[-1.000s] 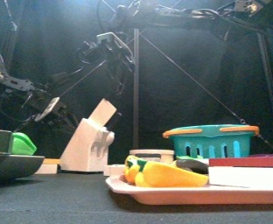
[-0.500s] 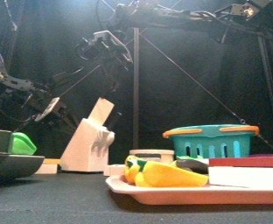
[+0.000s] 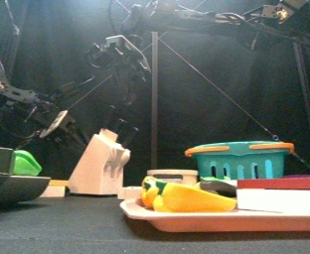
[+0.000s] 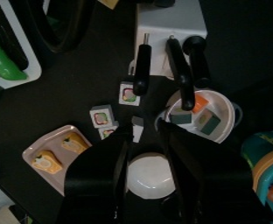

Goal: Place cleaver back in holder

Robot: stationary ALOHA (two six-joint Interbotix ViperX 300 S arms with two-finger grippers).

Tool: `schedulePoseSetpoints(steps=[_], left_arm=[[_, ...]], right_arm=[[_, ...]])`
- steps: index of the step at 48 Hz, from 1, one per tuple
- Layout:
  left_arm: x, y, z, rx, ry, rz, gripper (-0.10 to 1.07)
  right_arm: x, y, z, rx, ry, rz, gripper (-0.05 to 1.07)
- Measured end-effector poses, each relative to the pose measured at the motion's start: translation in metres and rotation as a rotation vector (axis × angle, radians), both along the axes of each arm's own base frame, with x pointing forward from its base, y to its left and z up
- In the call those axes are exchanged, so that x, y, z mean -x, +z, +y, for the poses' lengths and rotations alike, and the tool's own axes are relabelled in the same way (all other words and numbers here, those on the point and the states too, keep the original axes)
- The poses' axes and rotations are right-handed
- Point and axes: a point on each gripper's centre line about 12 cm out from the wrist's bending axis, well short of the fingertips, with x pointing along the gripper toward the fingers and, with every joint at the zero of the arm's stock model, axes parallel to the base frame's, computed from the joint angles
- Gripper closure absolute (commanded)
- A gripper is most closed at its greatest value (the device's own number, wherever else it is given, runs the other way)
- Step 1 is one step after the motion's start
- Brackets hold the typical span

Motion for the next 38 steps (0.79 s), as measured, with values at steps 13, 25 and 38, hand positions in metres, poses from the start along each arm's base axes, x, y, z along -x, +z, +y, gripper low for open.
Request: schedulePoseSetpoints(steps=[13,25,38], left_arm=[[0.002,0.005,-0.001,-0.004,-0.001,-0.013,0.24],[0.014,0.027,-0.014,-0.032,-0.039,-0.095,0.24],[0.034,0.041,-0.027,-0.054,-0.071,-0.169,0.24]], right_arm=[[0.001,0.001,0.003,0.011,0.002,0.017,0.32],[0.001,0.001,0.017,0.037,0.017,0.042,0.32],[0.007,0.020,0.033,0.080,0.030,0.030,0.32]])
